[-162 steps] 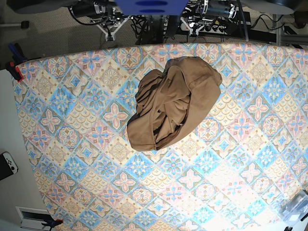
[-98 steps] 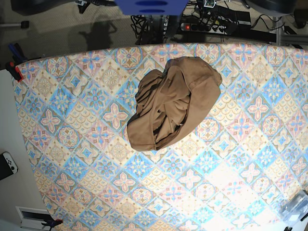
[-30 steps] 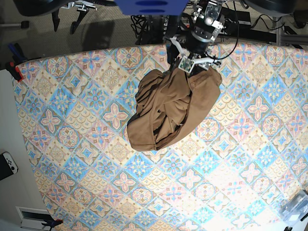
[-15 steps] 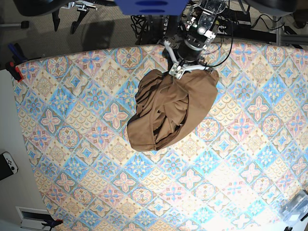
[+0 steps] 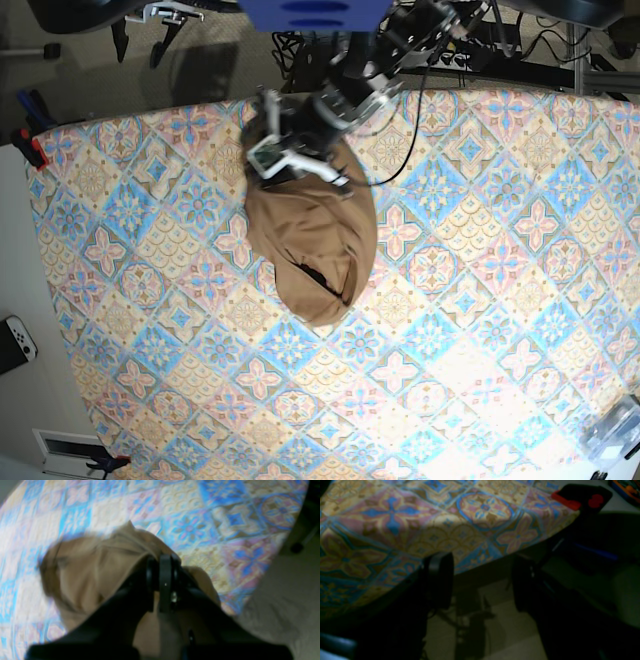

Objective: Layout the t-shirt on the table in an organized manner, then fold the t-shirt properly
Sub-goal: 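Lift the shirt with the left gripper and swing it across the table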

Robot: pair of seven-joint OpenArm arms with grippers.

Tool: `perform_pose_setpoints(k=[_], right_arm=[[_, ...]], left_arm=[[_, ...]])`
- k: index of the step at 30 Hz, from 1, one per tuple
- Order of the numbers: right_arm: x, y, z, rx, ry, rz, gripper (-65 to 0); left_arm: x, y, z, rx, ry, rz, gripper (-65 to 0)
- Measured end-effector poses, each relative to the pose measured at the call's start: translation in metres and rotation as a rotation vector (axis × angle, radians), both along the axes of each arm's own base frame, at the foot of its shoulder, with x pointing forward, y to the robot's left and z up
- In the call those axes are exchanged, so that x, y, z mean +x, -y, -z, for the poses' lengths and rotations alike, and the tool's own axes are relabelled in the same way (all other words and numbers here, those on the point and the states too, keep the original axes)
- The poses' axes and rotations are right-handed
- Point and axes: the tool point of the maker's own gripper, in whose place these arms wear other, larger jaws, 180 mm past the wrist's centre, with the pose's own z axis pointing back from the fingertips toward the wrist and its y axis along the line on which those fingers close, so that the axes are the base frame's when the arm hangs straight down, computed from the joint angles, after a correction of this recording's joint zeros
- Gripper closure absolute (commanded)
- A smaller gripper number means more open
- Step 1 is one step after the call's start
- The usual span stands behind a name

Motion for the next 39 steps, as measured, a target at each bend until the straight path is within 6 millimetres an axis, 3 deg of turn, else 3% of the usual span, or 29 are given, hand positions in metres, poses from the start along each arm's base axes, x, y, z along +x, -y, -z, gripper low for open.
perform_pose_setpoints(k=[2, 5, 7, 10, 12, 17, 21, 24, 29, 33, 35, 39], right_arm=[[0.011, 0.0, 0.001, 0.002, 0.02, 0.005, -35.5], [0.05, 0.0, -0.004, 0.001, 0.114, 0.006, -35.5], [0.063, -0.002, -0.009, 0.002, 0.155, -0.009, -35.5], [0.041, 0.001, 0.003, 0.006, 0.078, 0.01, -35.5], [0.032, 0.0, 0.006, 0.014, 0.061, 0.021, -35.5], [0.052, -0.001, -0.002, 0.008, 0.117, 0.003, -35.5], [0.037, 0.001, 0.015, 0.03, 0.009, 0.021, -35.5], [0.039, 0.0, 0.02, 0.041, -0.013, 0.027, -35.5], [0.041, 0.0, 0.019, 0.041, -0.009, 0.026, -35.4], [0.041, 0.001, 0.02, 0.041, -0.015, 0.026, -35.4], [0.041, 0.0, 0.02, 0.043, -0.014, 0.027, -35.4], [0.04, 0.0, 0.02, 0.042, -0.016, 0.026, -35.4]], left_arm=[[0.009, 0.021, -0.02, -0.001, 0.025, 0.026, 0.0], [0.024, 0.049, -0.068, -0.122, 0.104, 0.038, 0.0], [0.03, 0.057, -0.08, -0.144, 0.128, 0.043, 0.0], [0.04, 0.066, -0.073, -0.104, 0.122, 0.051, 0.0], [0.048, 0.071, -0.08, -0.104, 0.138, 0.049, 0.0], [0.056, 0.068, -0.106, -0.132, 0.213, 0.048, 0.0], [0.056, 0.057, -0.105, -0.121, 0.234, 0.046, 0.0], [0.064, 0.051, -0.106, -0.111, 0.24, 0.031, 0.0], [0.101, 0.013, -0.108, -0.092, 0.239, -0.114, 0.0], [0.104, -0.034, -0.06, 0.11, 0.162, -0.127, 0.0], [0.105, -0.07, -0.039, 0.197, 0.118, -0.185, 0.0], [0.109, -0.138, -0.014, 0.278, 0.054, -0.311, 0.0]])
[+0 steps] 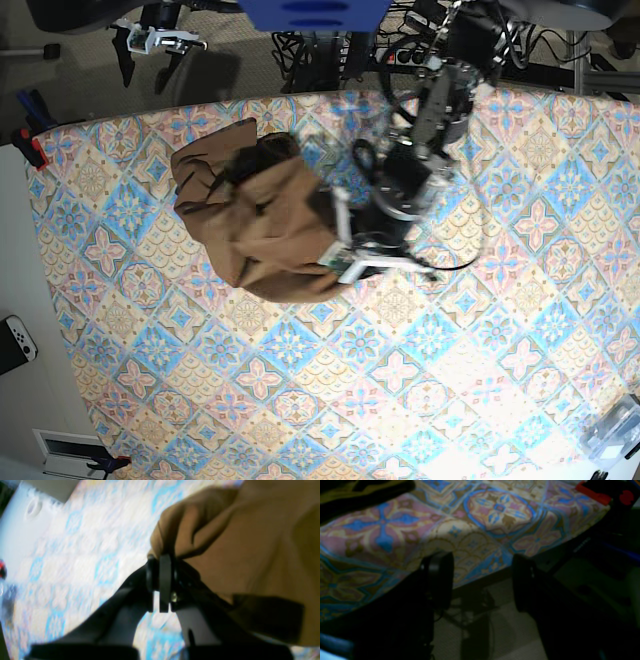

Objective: Layout the t-shirt on the table in an organized manner, then fold the t-shirt properly
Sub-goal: 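Lift the shirt with the left gripper and swing it across the table, then grasp the shirt's other end with the right gripper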

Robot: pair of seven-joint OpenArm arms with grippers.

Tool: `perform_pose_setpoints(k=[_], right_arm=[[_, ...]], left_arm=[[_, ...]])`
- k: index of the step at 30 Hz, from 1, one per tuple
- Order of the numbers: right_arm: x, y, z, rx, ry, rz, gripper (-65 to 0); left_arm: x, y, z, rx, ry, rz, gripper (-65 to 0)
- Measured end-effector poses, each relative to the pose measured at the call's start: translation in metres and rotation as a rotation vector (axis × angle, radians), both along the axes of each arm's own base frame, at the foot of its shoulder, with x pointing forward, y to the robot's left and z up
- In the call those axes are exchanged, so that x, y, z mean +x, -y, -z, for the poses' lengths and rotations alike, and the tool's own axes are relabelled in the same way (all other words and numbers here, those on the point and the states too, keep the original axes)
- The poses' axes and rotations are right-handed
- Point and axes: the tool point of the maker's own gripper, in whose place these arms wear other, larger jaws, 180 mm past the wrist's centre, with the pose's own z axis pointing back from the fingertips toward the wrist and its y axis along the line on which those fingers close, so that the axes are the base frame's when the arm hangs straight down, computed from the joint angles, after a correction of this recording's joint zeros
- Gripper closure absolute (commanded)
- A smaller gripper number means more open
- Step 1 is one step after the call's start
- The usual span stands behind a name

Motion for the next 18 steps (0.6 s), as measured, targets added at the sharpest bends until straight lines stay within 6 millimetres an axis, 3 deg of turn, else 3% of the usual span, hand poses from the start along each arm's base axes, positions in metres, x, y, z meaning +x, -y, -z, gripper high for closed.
perform_pose_setpoints(k=[3, 5, 9, 11, 15, 18], right_arm=[[0.0, 0.001, -0.001, -0.002, 0.002, 0.0, -35.4], [0.0, 0.001, 0.0, -0.004, 0.0, 0.003, -35.4], [-0.001, 0.0, 0.01, 0.022, -0.066, 0.009, -35.4], [0.007, -0.003, 0.007, 0.027, -0.075, -0.004, -35.4], [0.041, -0.032, -0.008, 0.07, -0.033, -0.083, -35.4], [0.056, -0.053, -0.01, 0.117, -0.063, -0.131, -35.4]], left_arm=[[-0.009, -0.069, 0.028, 0.103, -0.078, -0.129, 0.0], [-0.024, -0.097, 0.046, 0.17, -0.145, -0.135, 0.0], [-0.056, -0.119, 0.084, 0.246, -0.284, -0.092, 0.0], [-0.069, -0.129, 0.105, 0.24, -0.355, -0.107, 0.0], [-0.08, -0.162, 0.131, 0.232, -0.449, -0.205, 0.0], [-0.088, -0.192, 0.141, 0.265, -0.493, -0.274, 0.0]])
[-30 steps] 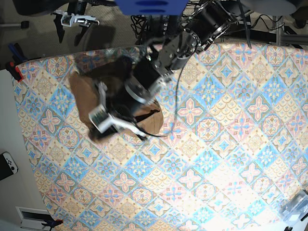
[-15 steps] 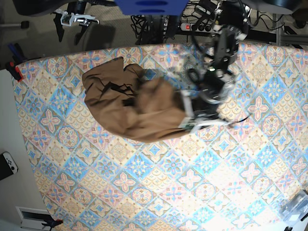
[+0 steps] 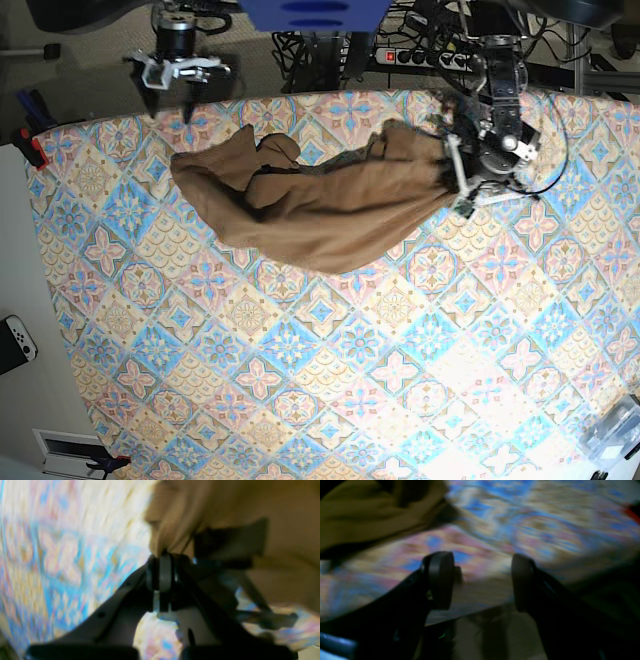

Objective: Layout the t-shirt on the table in an organized manner, then fold the t-shirt properly
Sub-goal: 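Grasp the shirt's other end with the right gripper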

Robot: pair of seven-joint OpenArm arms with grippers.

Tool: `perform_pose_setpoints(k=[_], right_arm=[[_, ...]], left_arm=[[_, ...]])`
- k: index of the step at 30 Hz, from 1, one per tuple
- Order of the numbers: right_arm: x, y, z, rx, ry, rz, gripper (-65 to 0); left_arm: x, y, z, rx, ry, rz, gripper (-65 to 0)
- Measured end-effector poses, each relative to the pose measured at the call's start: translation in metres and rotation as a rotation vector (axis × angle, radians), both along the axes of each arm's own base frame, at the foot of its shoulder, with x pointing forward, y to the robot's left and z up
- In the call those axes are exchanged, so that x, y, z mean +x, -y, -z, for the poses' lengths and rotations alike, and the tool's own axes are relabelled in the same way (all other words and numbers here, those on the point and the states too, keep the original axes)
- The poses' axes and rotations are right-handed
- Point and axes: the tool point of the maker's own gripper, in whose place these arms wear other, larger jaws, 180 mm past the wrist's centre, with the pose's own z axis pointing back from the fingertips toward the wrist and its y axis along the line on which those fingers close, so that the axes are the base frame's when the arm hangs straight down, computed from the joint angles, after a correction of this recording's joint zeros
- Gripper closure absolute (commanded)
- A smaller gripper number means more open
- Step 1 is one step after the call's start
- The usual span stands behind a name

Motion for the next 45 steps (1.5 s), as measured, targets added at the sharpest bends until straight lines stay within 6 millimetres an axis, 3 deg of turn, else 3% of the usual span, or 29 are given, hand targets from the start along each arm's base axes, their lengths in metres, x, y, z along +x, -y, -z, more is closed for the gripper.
perform_pose_setpoints(k=[4, 9, 12, 15, 20, 26, 36, 39, 43, 45], right_arm=[[0.006, -0.021, 0.003, 0.037, -0.043, -0.045, -35.4], [0.013, -0.051, 0.001, 0.084, -0.041, -0.12, -35.4], [0.036, -0.065, -0.014, 0.085, 0.015, -0.202, -35.4], [0.062, -0.064, -0.035, 0.062, 0.108, -0.24, -35.4], [0.044, -0.063, -0.016, 0.053, -0.006, -0.273, -35.4], [0.064, -0.066, -0.043, 0.043, 0.09, -0.283, -35.4], [0.053, -0.13, -0.045, 0.157, 0.083, -0.41, -35.4], [0.047, -0.135, -0.036, 0.168, 0.06, -0.421, -35.4], [0.028, -0.132, -0.004, 0.165, -0.045, -0.418, -35.4], [0.03, -0.131, -0.003, 0.162, -0.043, -0.419, -35.4]], left_arm=[[-0.007, -0.016, 0.007, 0.032, -0.038, 0.002, 0.0], [-0.006, -0.02, 0.006, 0.035, -0.035, -0.01, 0.0], [-0.009, -0.029, 0.005, 0.044, -0.035, -0.045, 0.0], [-0.013, -0.033, 0.007, 0.098, -0.054, -0.061, 0.0], [-0.019, -0.028, 0.012, 0.174, -0.072, -0.078, 0.0], [-0.013, -0.026, 0.013, 0.189, -0.077, -0.083, 0.0], [0.006, -0.033, 0.01, 0.194, -0.058, -0.076, 0.0], [0.006, -0.032, 0.01, 0.193, -0.057, -0.076, 0.0], [0.006, -0.033, 0.01, 0.196, -0.057, -0.075, 0.0], [0.005, -0.034, 0.01, 0.194, -0.059, -0.078, 0.0]])
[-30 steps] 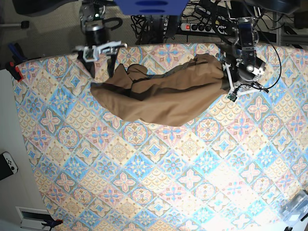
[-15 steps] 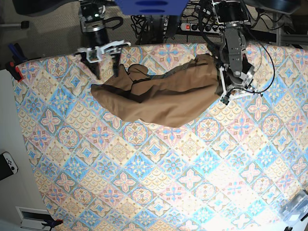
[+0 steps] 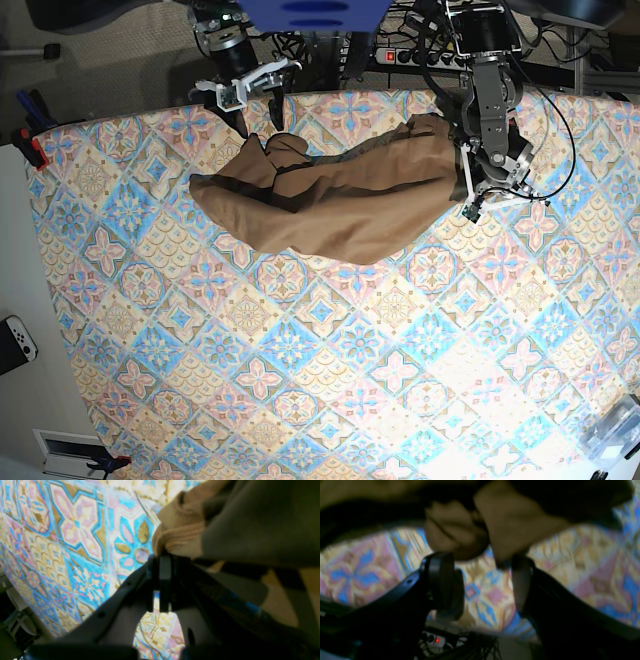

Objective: Layout the t-shirt on the table in an organized manner, then fold the t-shirt properly
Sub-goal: 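Grasp the shirt's other end with the right gripper, then stretch the shirt between both grippers, pulling it away from the robot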

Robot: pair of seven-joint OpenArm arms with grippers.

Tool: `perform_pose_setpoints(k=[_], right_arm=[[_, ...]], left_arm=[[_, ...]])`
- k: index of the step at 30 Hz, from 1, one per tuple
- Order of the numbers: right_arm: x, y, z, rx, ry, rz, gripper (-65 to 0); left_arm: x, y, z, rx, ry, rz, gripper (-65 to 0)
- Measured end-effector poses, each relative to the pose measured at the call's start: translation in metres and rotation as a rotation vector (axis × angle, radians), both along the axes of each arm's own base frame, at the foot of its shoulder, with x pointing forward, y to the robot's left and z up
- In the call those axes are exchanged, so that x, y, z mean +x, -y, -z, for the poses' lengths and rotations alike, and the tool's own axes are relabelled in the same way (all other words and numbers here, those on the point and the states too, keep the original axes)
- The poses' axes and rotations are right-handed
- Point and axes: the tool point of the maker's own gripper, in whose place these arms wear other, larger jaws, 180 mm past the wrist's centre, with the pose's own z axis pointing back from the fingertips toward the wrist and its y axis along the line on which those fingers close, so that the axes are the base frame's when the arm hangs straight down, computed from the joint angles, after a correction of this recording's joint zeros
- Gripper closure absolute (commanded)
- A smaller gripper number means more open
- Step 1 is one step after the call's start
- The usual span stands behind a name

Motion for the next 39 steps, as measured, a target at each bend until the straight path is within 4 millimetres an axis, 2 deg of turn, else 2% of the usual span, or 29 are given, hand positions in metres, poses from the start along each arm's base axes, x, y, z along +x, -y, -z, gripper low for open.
perform_pose_setpoints(k=[2, 5, 6, 10, 14, 18, 20, 23, 25, 28, 30, 33, 36, 39], right_arm=[[0.017, 0.0, -0.005, -0.003, 0.033, -0.001, -35.4], [0.043, 0.0, -0.024, 0.009, 0.125, 0.007, -35.4], [0.044, 0.0, -0.026, 0.011, 0.134, 0.008, -35.4], [0.026, 0.0, -0.01, 0.0, 0.058, 0.003, -35.4], [0.033, 0.0, -0.01, -0.004, 0.06, 0.002, -35.4], [0.034, 0.001, 0.0, -0.027, -0.001, -0.008, -35.1], [0.051, -0.001, -0.006, -0.028, 0.03, -0.014, -31.4], [0.081, -0.001, -0.028, -0.019, 0.126, -0.008, -18.6], [0.083, 0.0, -0.03, -0.018, 0.138, -0.004, -9.5], [0.068, 0.001, -0.017, -0.027, 0.079, -0.006, 0.0], [0.068, 0.01, -0.015, -0.038, 0.072, 0.007, 0.0], [0.083, 0.037, -0.022, -0.075, 0.109, 0.074, 0.0], [0.085, 0.06, -0.023, -0.105, 0.114, 0.122, 0.0], [0.083, 0.081, -0.022, -0.127, 0.104, 0.169, 0.0]], left_arm=[[0.0, 0.0, 0.0, -0.001, 0.0, -0.002, 0.0], [0.0, 0.0, 0.0, -0.001, 0.0, -0.002, 0.0], [0.0, 0.0, 0.0, -0.001, 0.0, -0.002, 0.0], [-0.001, 0.0, 0.001, -0.002, -0.001, -0.002, 0.0], [-0.001, 0.0, 0.001, -0.001, -0.002, -0.001, 0.0], [-0.001, 0.0, 0.001, -0.001, -0.002, -0.001, 0.0], [-0.001, 0.0, 0.001, -0.001, -0.003, -0.001, 0.0], [-0.001, 0.0, 0.001, -0.002, -0.002, -0.001, 0.0], [-0.001, 0.0, 0.001, -0.002, -0.002, -0.001, 0.0], [-0.001, 0.0, 0.001, -0.002, -0.003, -0.001, 0.0], [-0.001, 0.0, 0.001, -0.003, -0.002, -0.001, 0.0], [0.0, 0.0, 0.0, -0.003, 0.001, -0.002, 0.0], [0.003, 0.0, -0.001, -0.002, 0.007, -0.002, 0.0], [0.019, -0.002, -0.012, 0.007, 0.033, -0.01, 0.0]])
